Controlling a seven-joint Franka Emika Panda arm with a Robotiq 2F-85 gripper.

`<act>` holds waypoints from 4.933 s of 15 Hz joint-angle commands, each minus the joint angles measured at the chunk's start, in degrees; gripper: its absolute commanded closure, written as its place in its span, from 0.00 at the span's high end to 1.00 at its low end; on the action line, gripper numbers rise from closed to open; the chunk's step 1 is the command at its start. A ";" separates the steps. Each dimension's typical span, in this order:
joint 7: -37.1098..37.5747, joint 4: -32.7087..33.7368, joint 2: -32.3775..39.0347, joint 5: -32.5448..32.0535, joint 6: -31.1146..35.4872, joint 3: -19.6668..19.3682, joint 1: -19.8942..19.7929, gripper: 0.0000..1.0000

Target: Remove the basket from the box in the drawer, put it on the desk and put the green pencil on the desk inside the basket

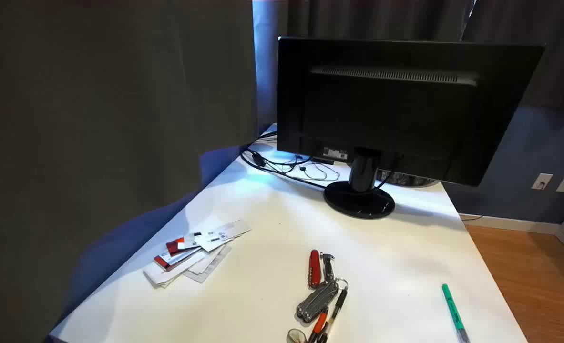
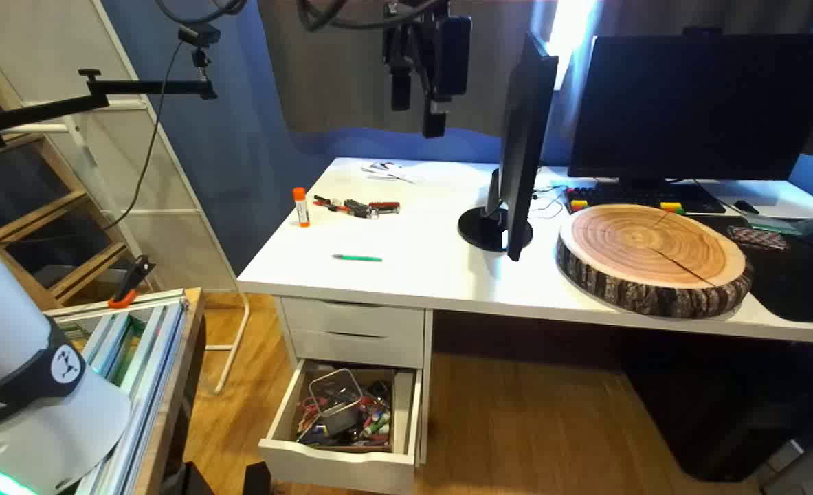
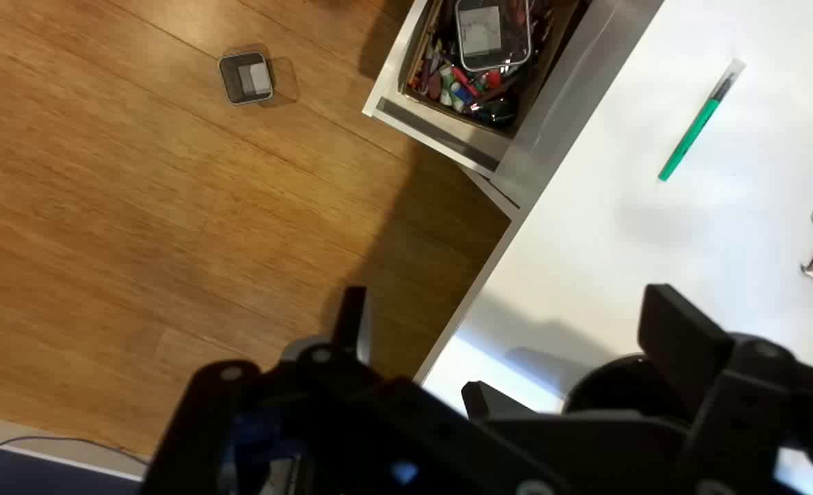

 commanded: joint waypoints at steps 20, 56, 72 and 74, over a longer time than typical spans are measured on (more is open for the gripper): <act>-19.54 4.47 35.11 14.96 -0.28 2.10 -0.13 1.00; -22.74 2.05 74.70 -3.32 54.63 11.36 -8.44 1.00; -22.51 7.82 82.92 -9.60 58.49 12.29 -10.08 1.00; -22.45 8.90 84.74 -10.74 60.05 12.14 -10.18 1.00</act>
